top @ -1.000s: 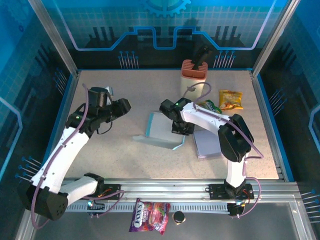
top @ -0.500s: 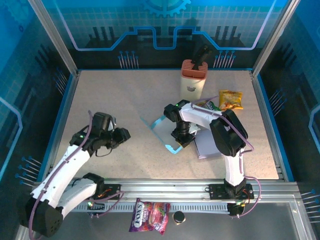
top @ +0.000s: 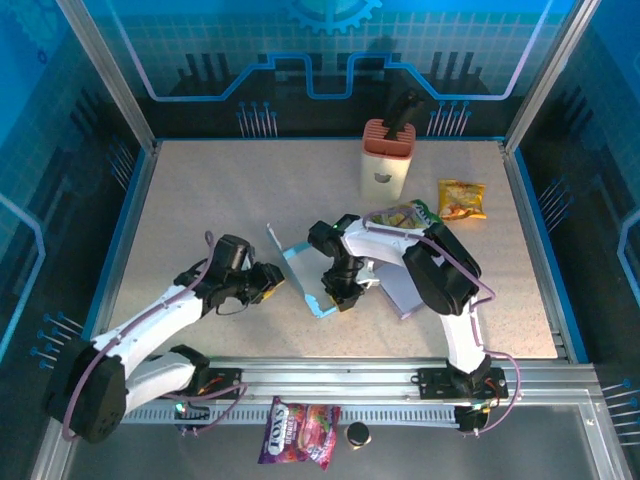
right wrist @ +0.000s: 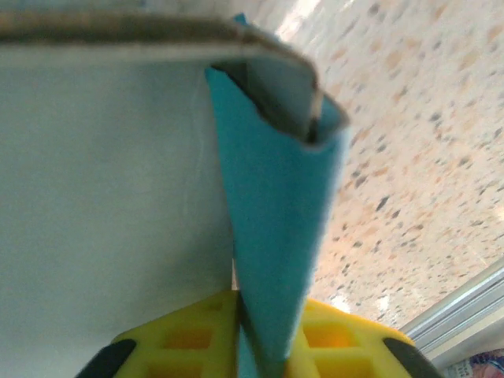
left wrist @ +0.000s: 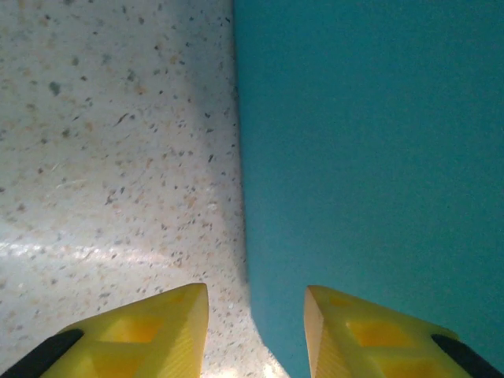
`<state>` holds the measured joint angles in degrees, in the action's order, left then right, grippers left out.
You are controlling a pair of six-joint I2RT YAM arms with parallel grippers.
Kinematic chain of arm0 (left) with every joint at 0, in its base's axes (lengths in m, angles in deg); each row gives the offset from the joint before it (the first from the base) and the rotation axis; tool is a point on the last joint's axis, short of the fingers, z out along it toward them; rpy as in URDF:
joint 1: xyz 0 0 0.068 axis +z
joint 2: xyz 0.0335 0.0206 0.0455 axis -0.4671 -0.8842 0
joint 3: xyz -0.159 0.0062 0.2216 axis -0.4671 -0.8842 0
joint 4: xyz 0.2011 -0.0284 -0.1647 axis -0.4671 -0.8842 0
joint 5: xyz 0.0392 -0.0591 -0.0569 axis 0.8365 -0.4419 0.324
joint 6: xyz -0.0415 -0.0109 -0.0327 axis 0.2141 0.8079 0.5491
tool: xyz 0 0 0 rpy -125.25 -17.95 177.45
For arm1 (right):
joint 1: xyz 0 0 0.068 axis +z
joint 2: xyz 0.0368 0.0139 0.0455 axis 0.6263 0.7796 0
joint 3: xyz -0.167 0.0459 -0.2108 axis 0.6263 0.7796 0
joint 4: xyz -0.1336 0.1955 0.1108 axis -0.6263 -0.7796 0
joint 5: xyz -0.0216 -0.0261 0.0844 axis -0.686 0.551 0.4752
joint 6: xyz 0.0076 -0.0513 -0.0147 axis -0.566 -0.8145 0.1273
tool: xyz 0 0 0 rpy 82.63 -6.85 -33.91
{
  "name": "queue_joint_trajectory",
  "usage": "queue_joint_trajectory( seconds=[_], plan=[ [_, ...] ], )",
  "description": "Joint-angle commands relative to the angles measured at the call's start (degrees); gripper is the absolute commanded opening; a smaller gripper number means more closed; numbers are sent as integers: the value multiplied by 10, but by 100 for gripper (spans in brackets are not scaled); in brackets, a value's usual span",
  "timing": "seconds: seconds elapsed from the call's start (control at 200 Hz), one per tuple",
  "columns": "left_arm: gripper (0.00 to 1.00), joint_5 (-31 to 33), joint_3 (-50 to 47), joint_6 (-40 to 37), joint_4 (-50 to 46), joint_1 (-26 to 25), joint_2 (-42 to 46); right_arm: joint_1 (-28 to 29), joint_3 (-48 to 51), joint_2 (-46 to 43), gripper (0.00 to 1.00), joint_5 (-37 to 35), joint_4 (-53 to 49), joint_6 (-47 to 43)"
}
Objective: Fold the paper box
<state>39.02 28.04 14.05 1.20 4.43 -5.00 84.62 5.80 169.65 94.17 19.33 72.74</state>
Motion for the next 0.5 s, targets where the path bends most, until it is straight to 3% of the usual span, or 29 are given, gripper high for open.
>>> queue_joint_trajectory(
  seconds=[0.0,0.115,0.26,0.34,0.495],
  plan=[
    [37,-4,8,8,42,-1,-23,5,-8,-42,31,-9,-2,4],
    [37,13,9,7,40,0,-36,5,-22,-77,45,-61,-16,-50],
    [37,29,6,7,39,8,-32,-12,-35,-121,47,-131,-14,-198],
    [35,28,4,8,32,12,-30,-31,-28,-144,40,-160,29,-333],
    [30,20,-12,35,20,16,-29,-88,-5,-145,12,-174,62,-522]
  ],
)
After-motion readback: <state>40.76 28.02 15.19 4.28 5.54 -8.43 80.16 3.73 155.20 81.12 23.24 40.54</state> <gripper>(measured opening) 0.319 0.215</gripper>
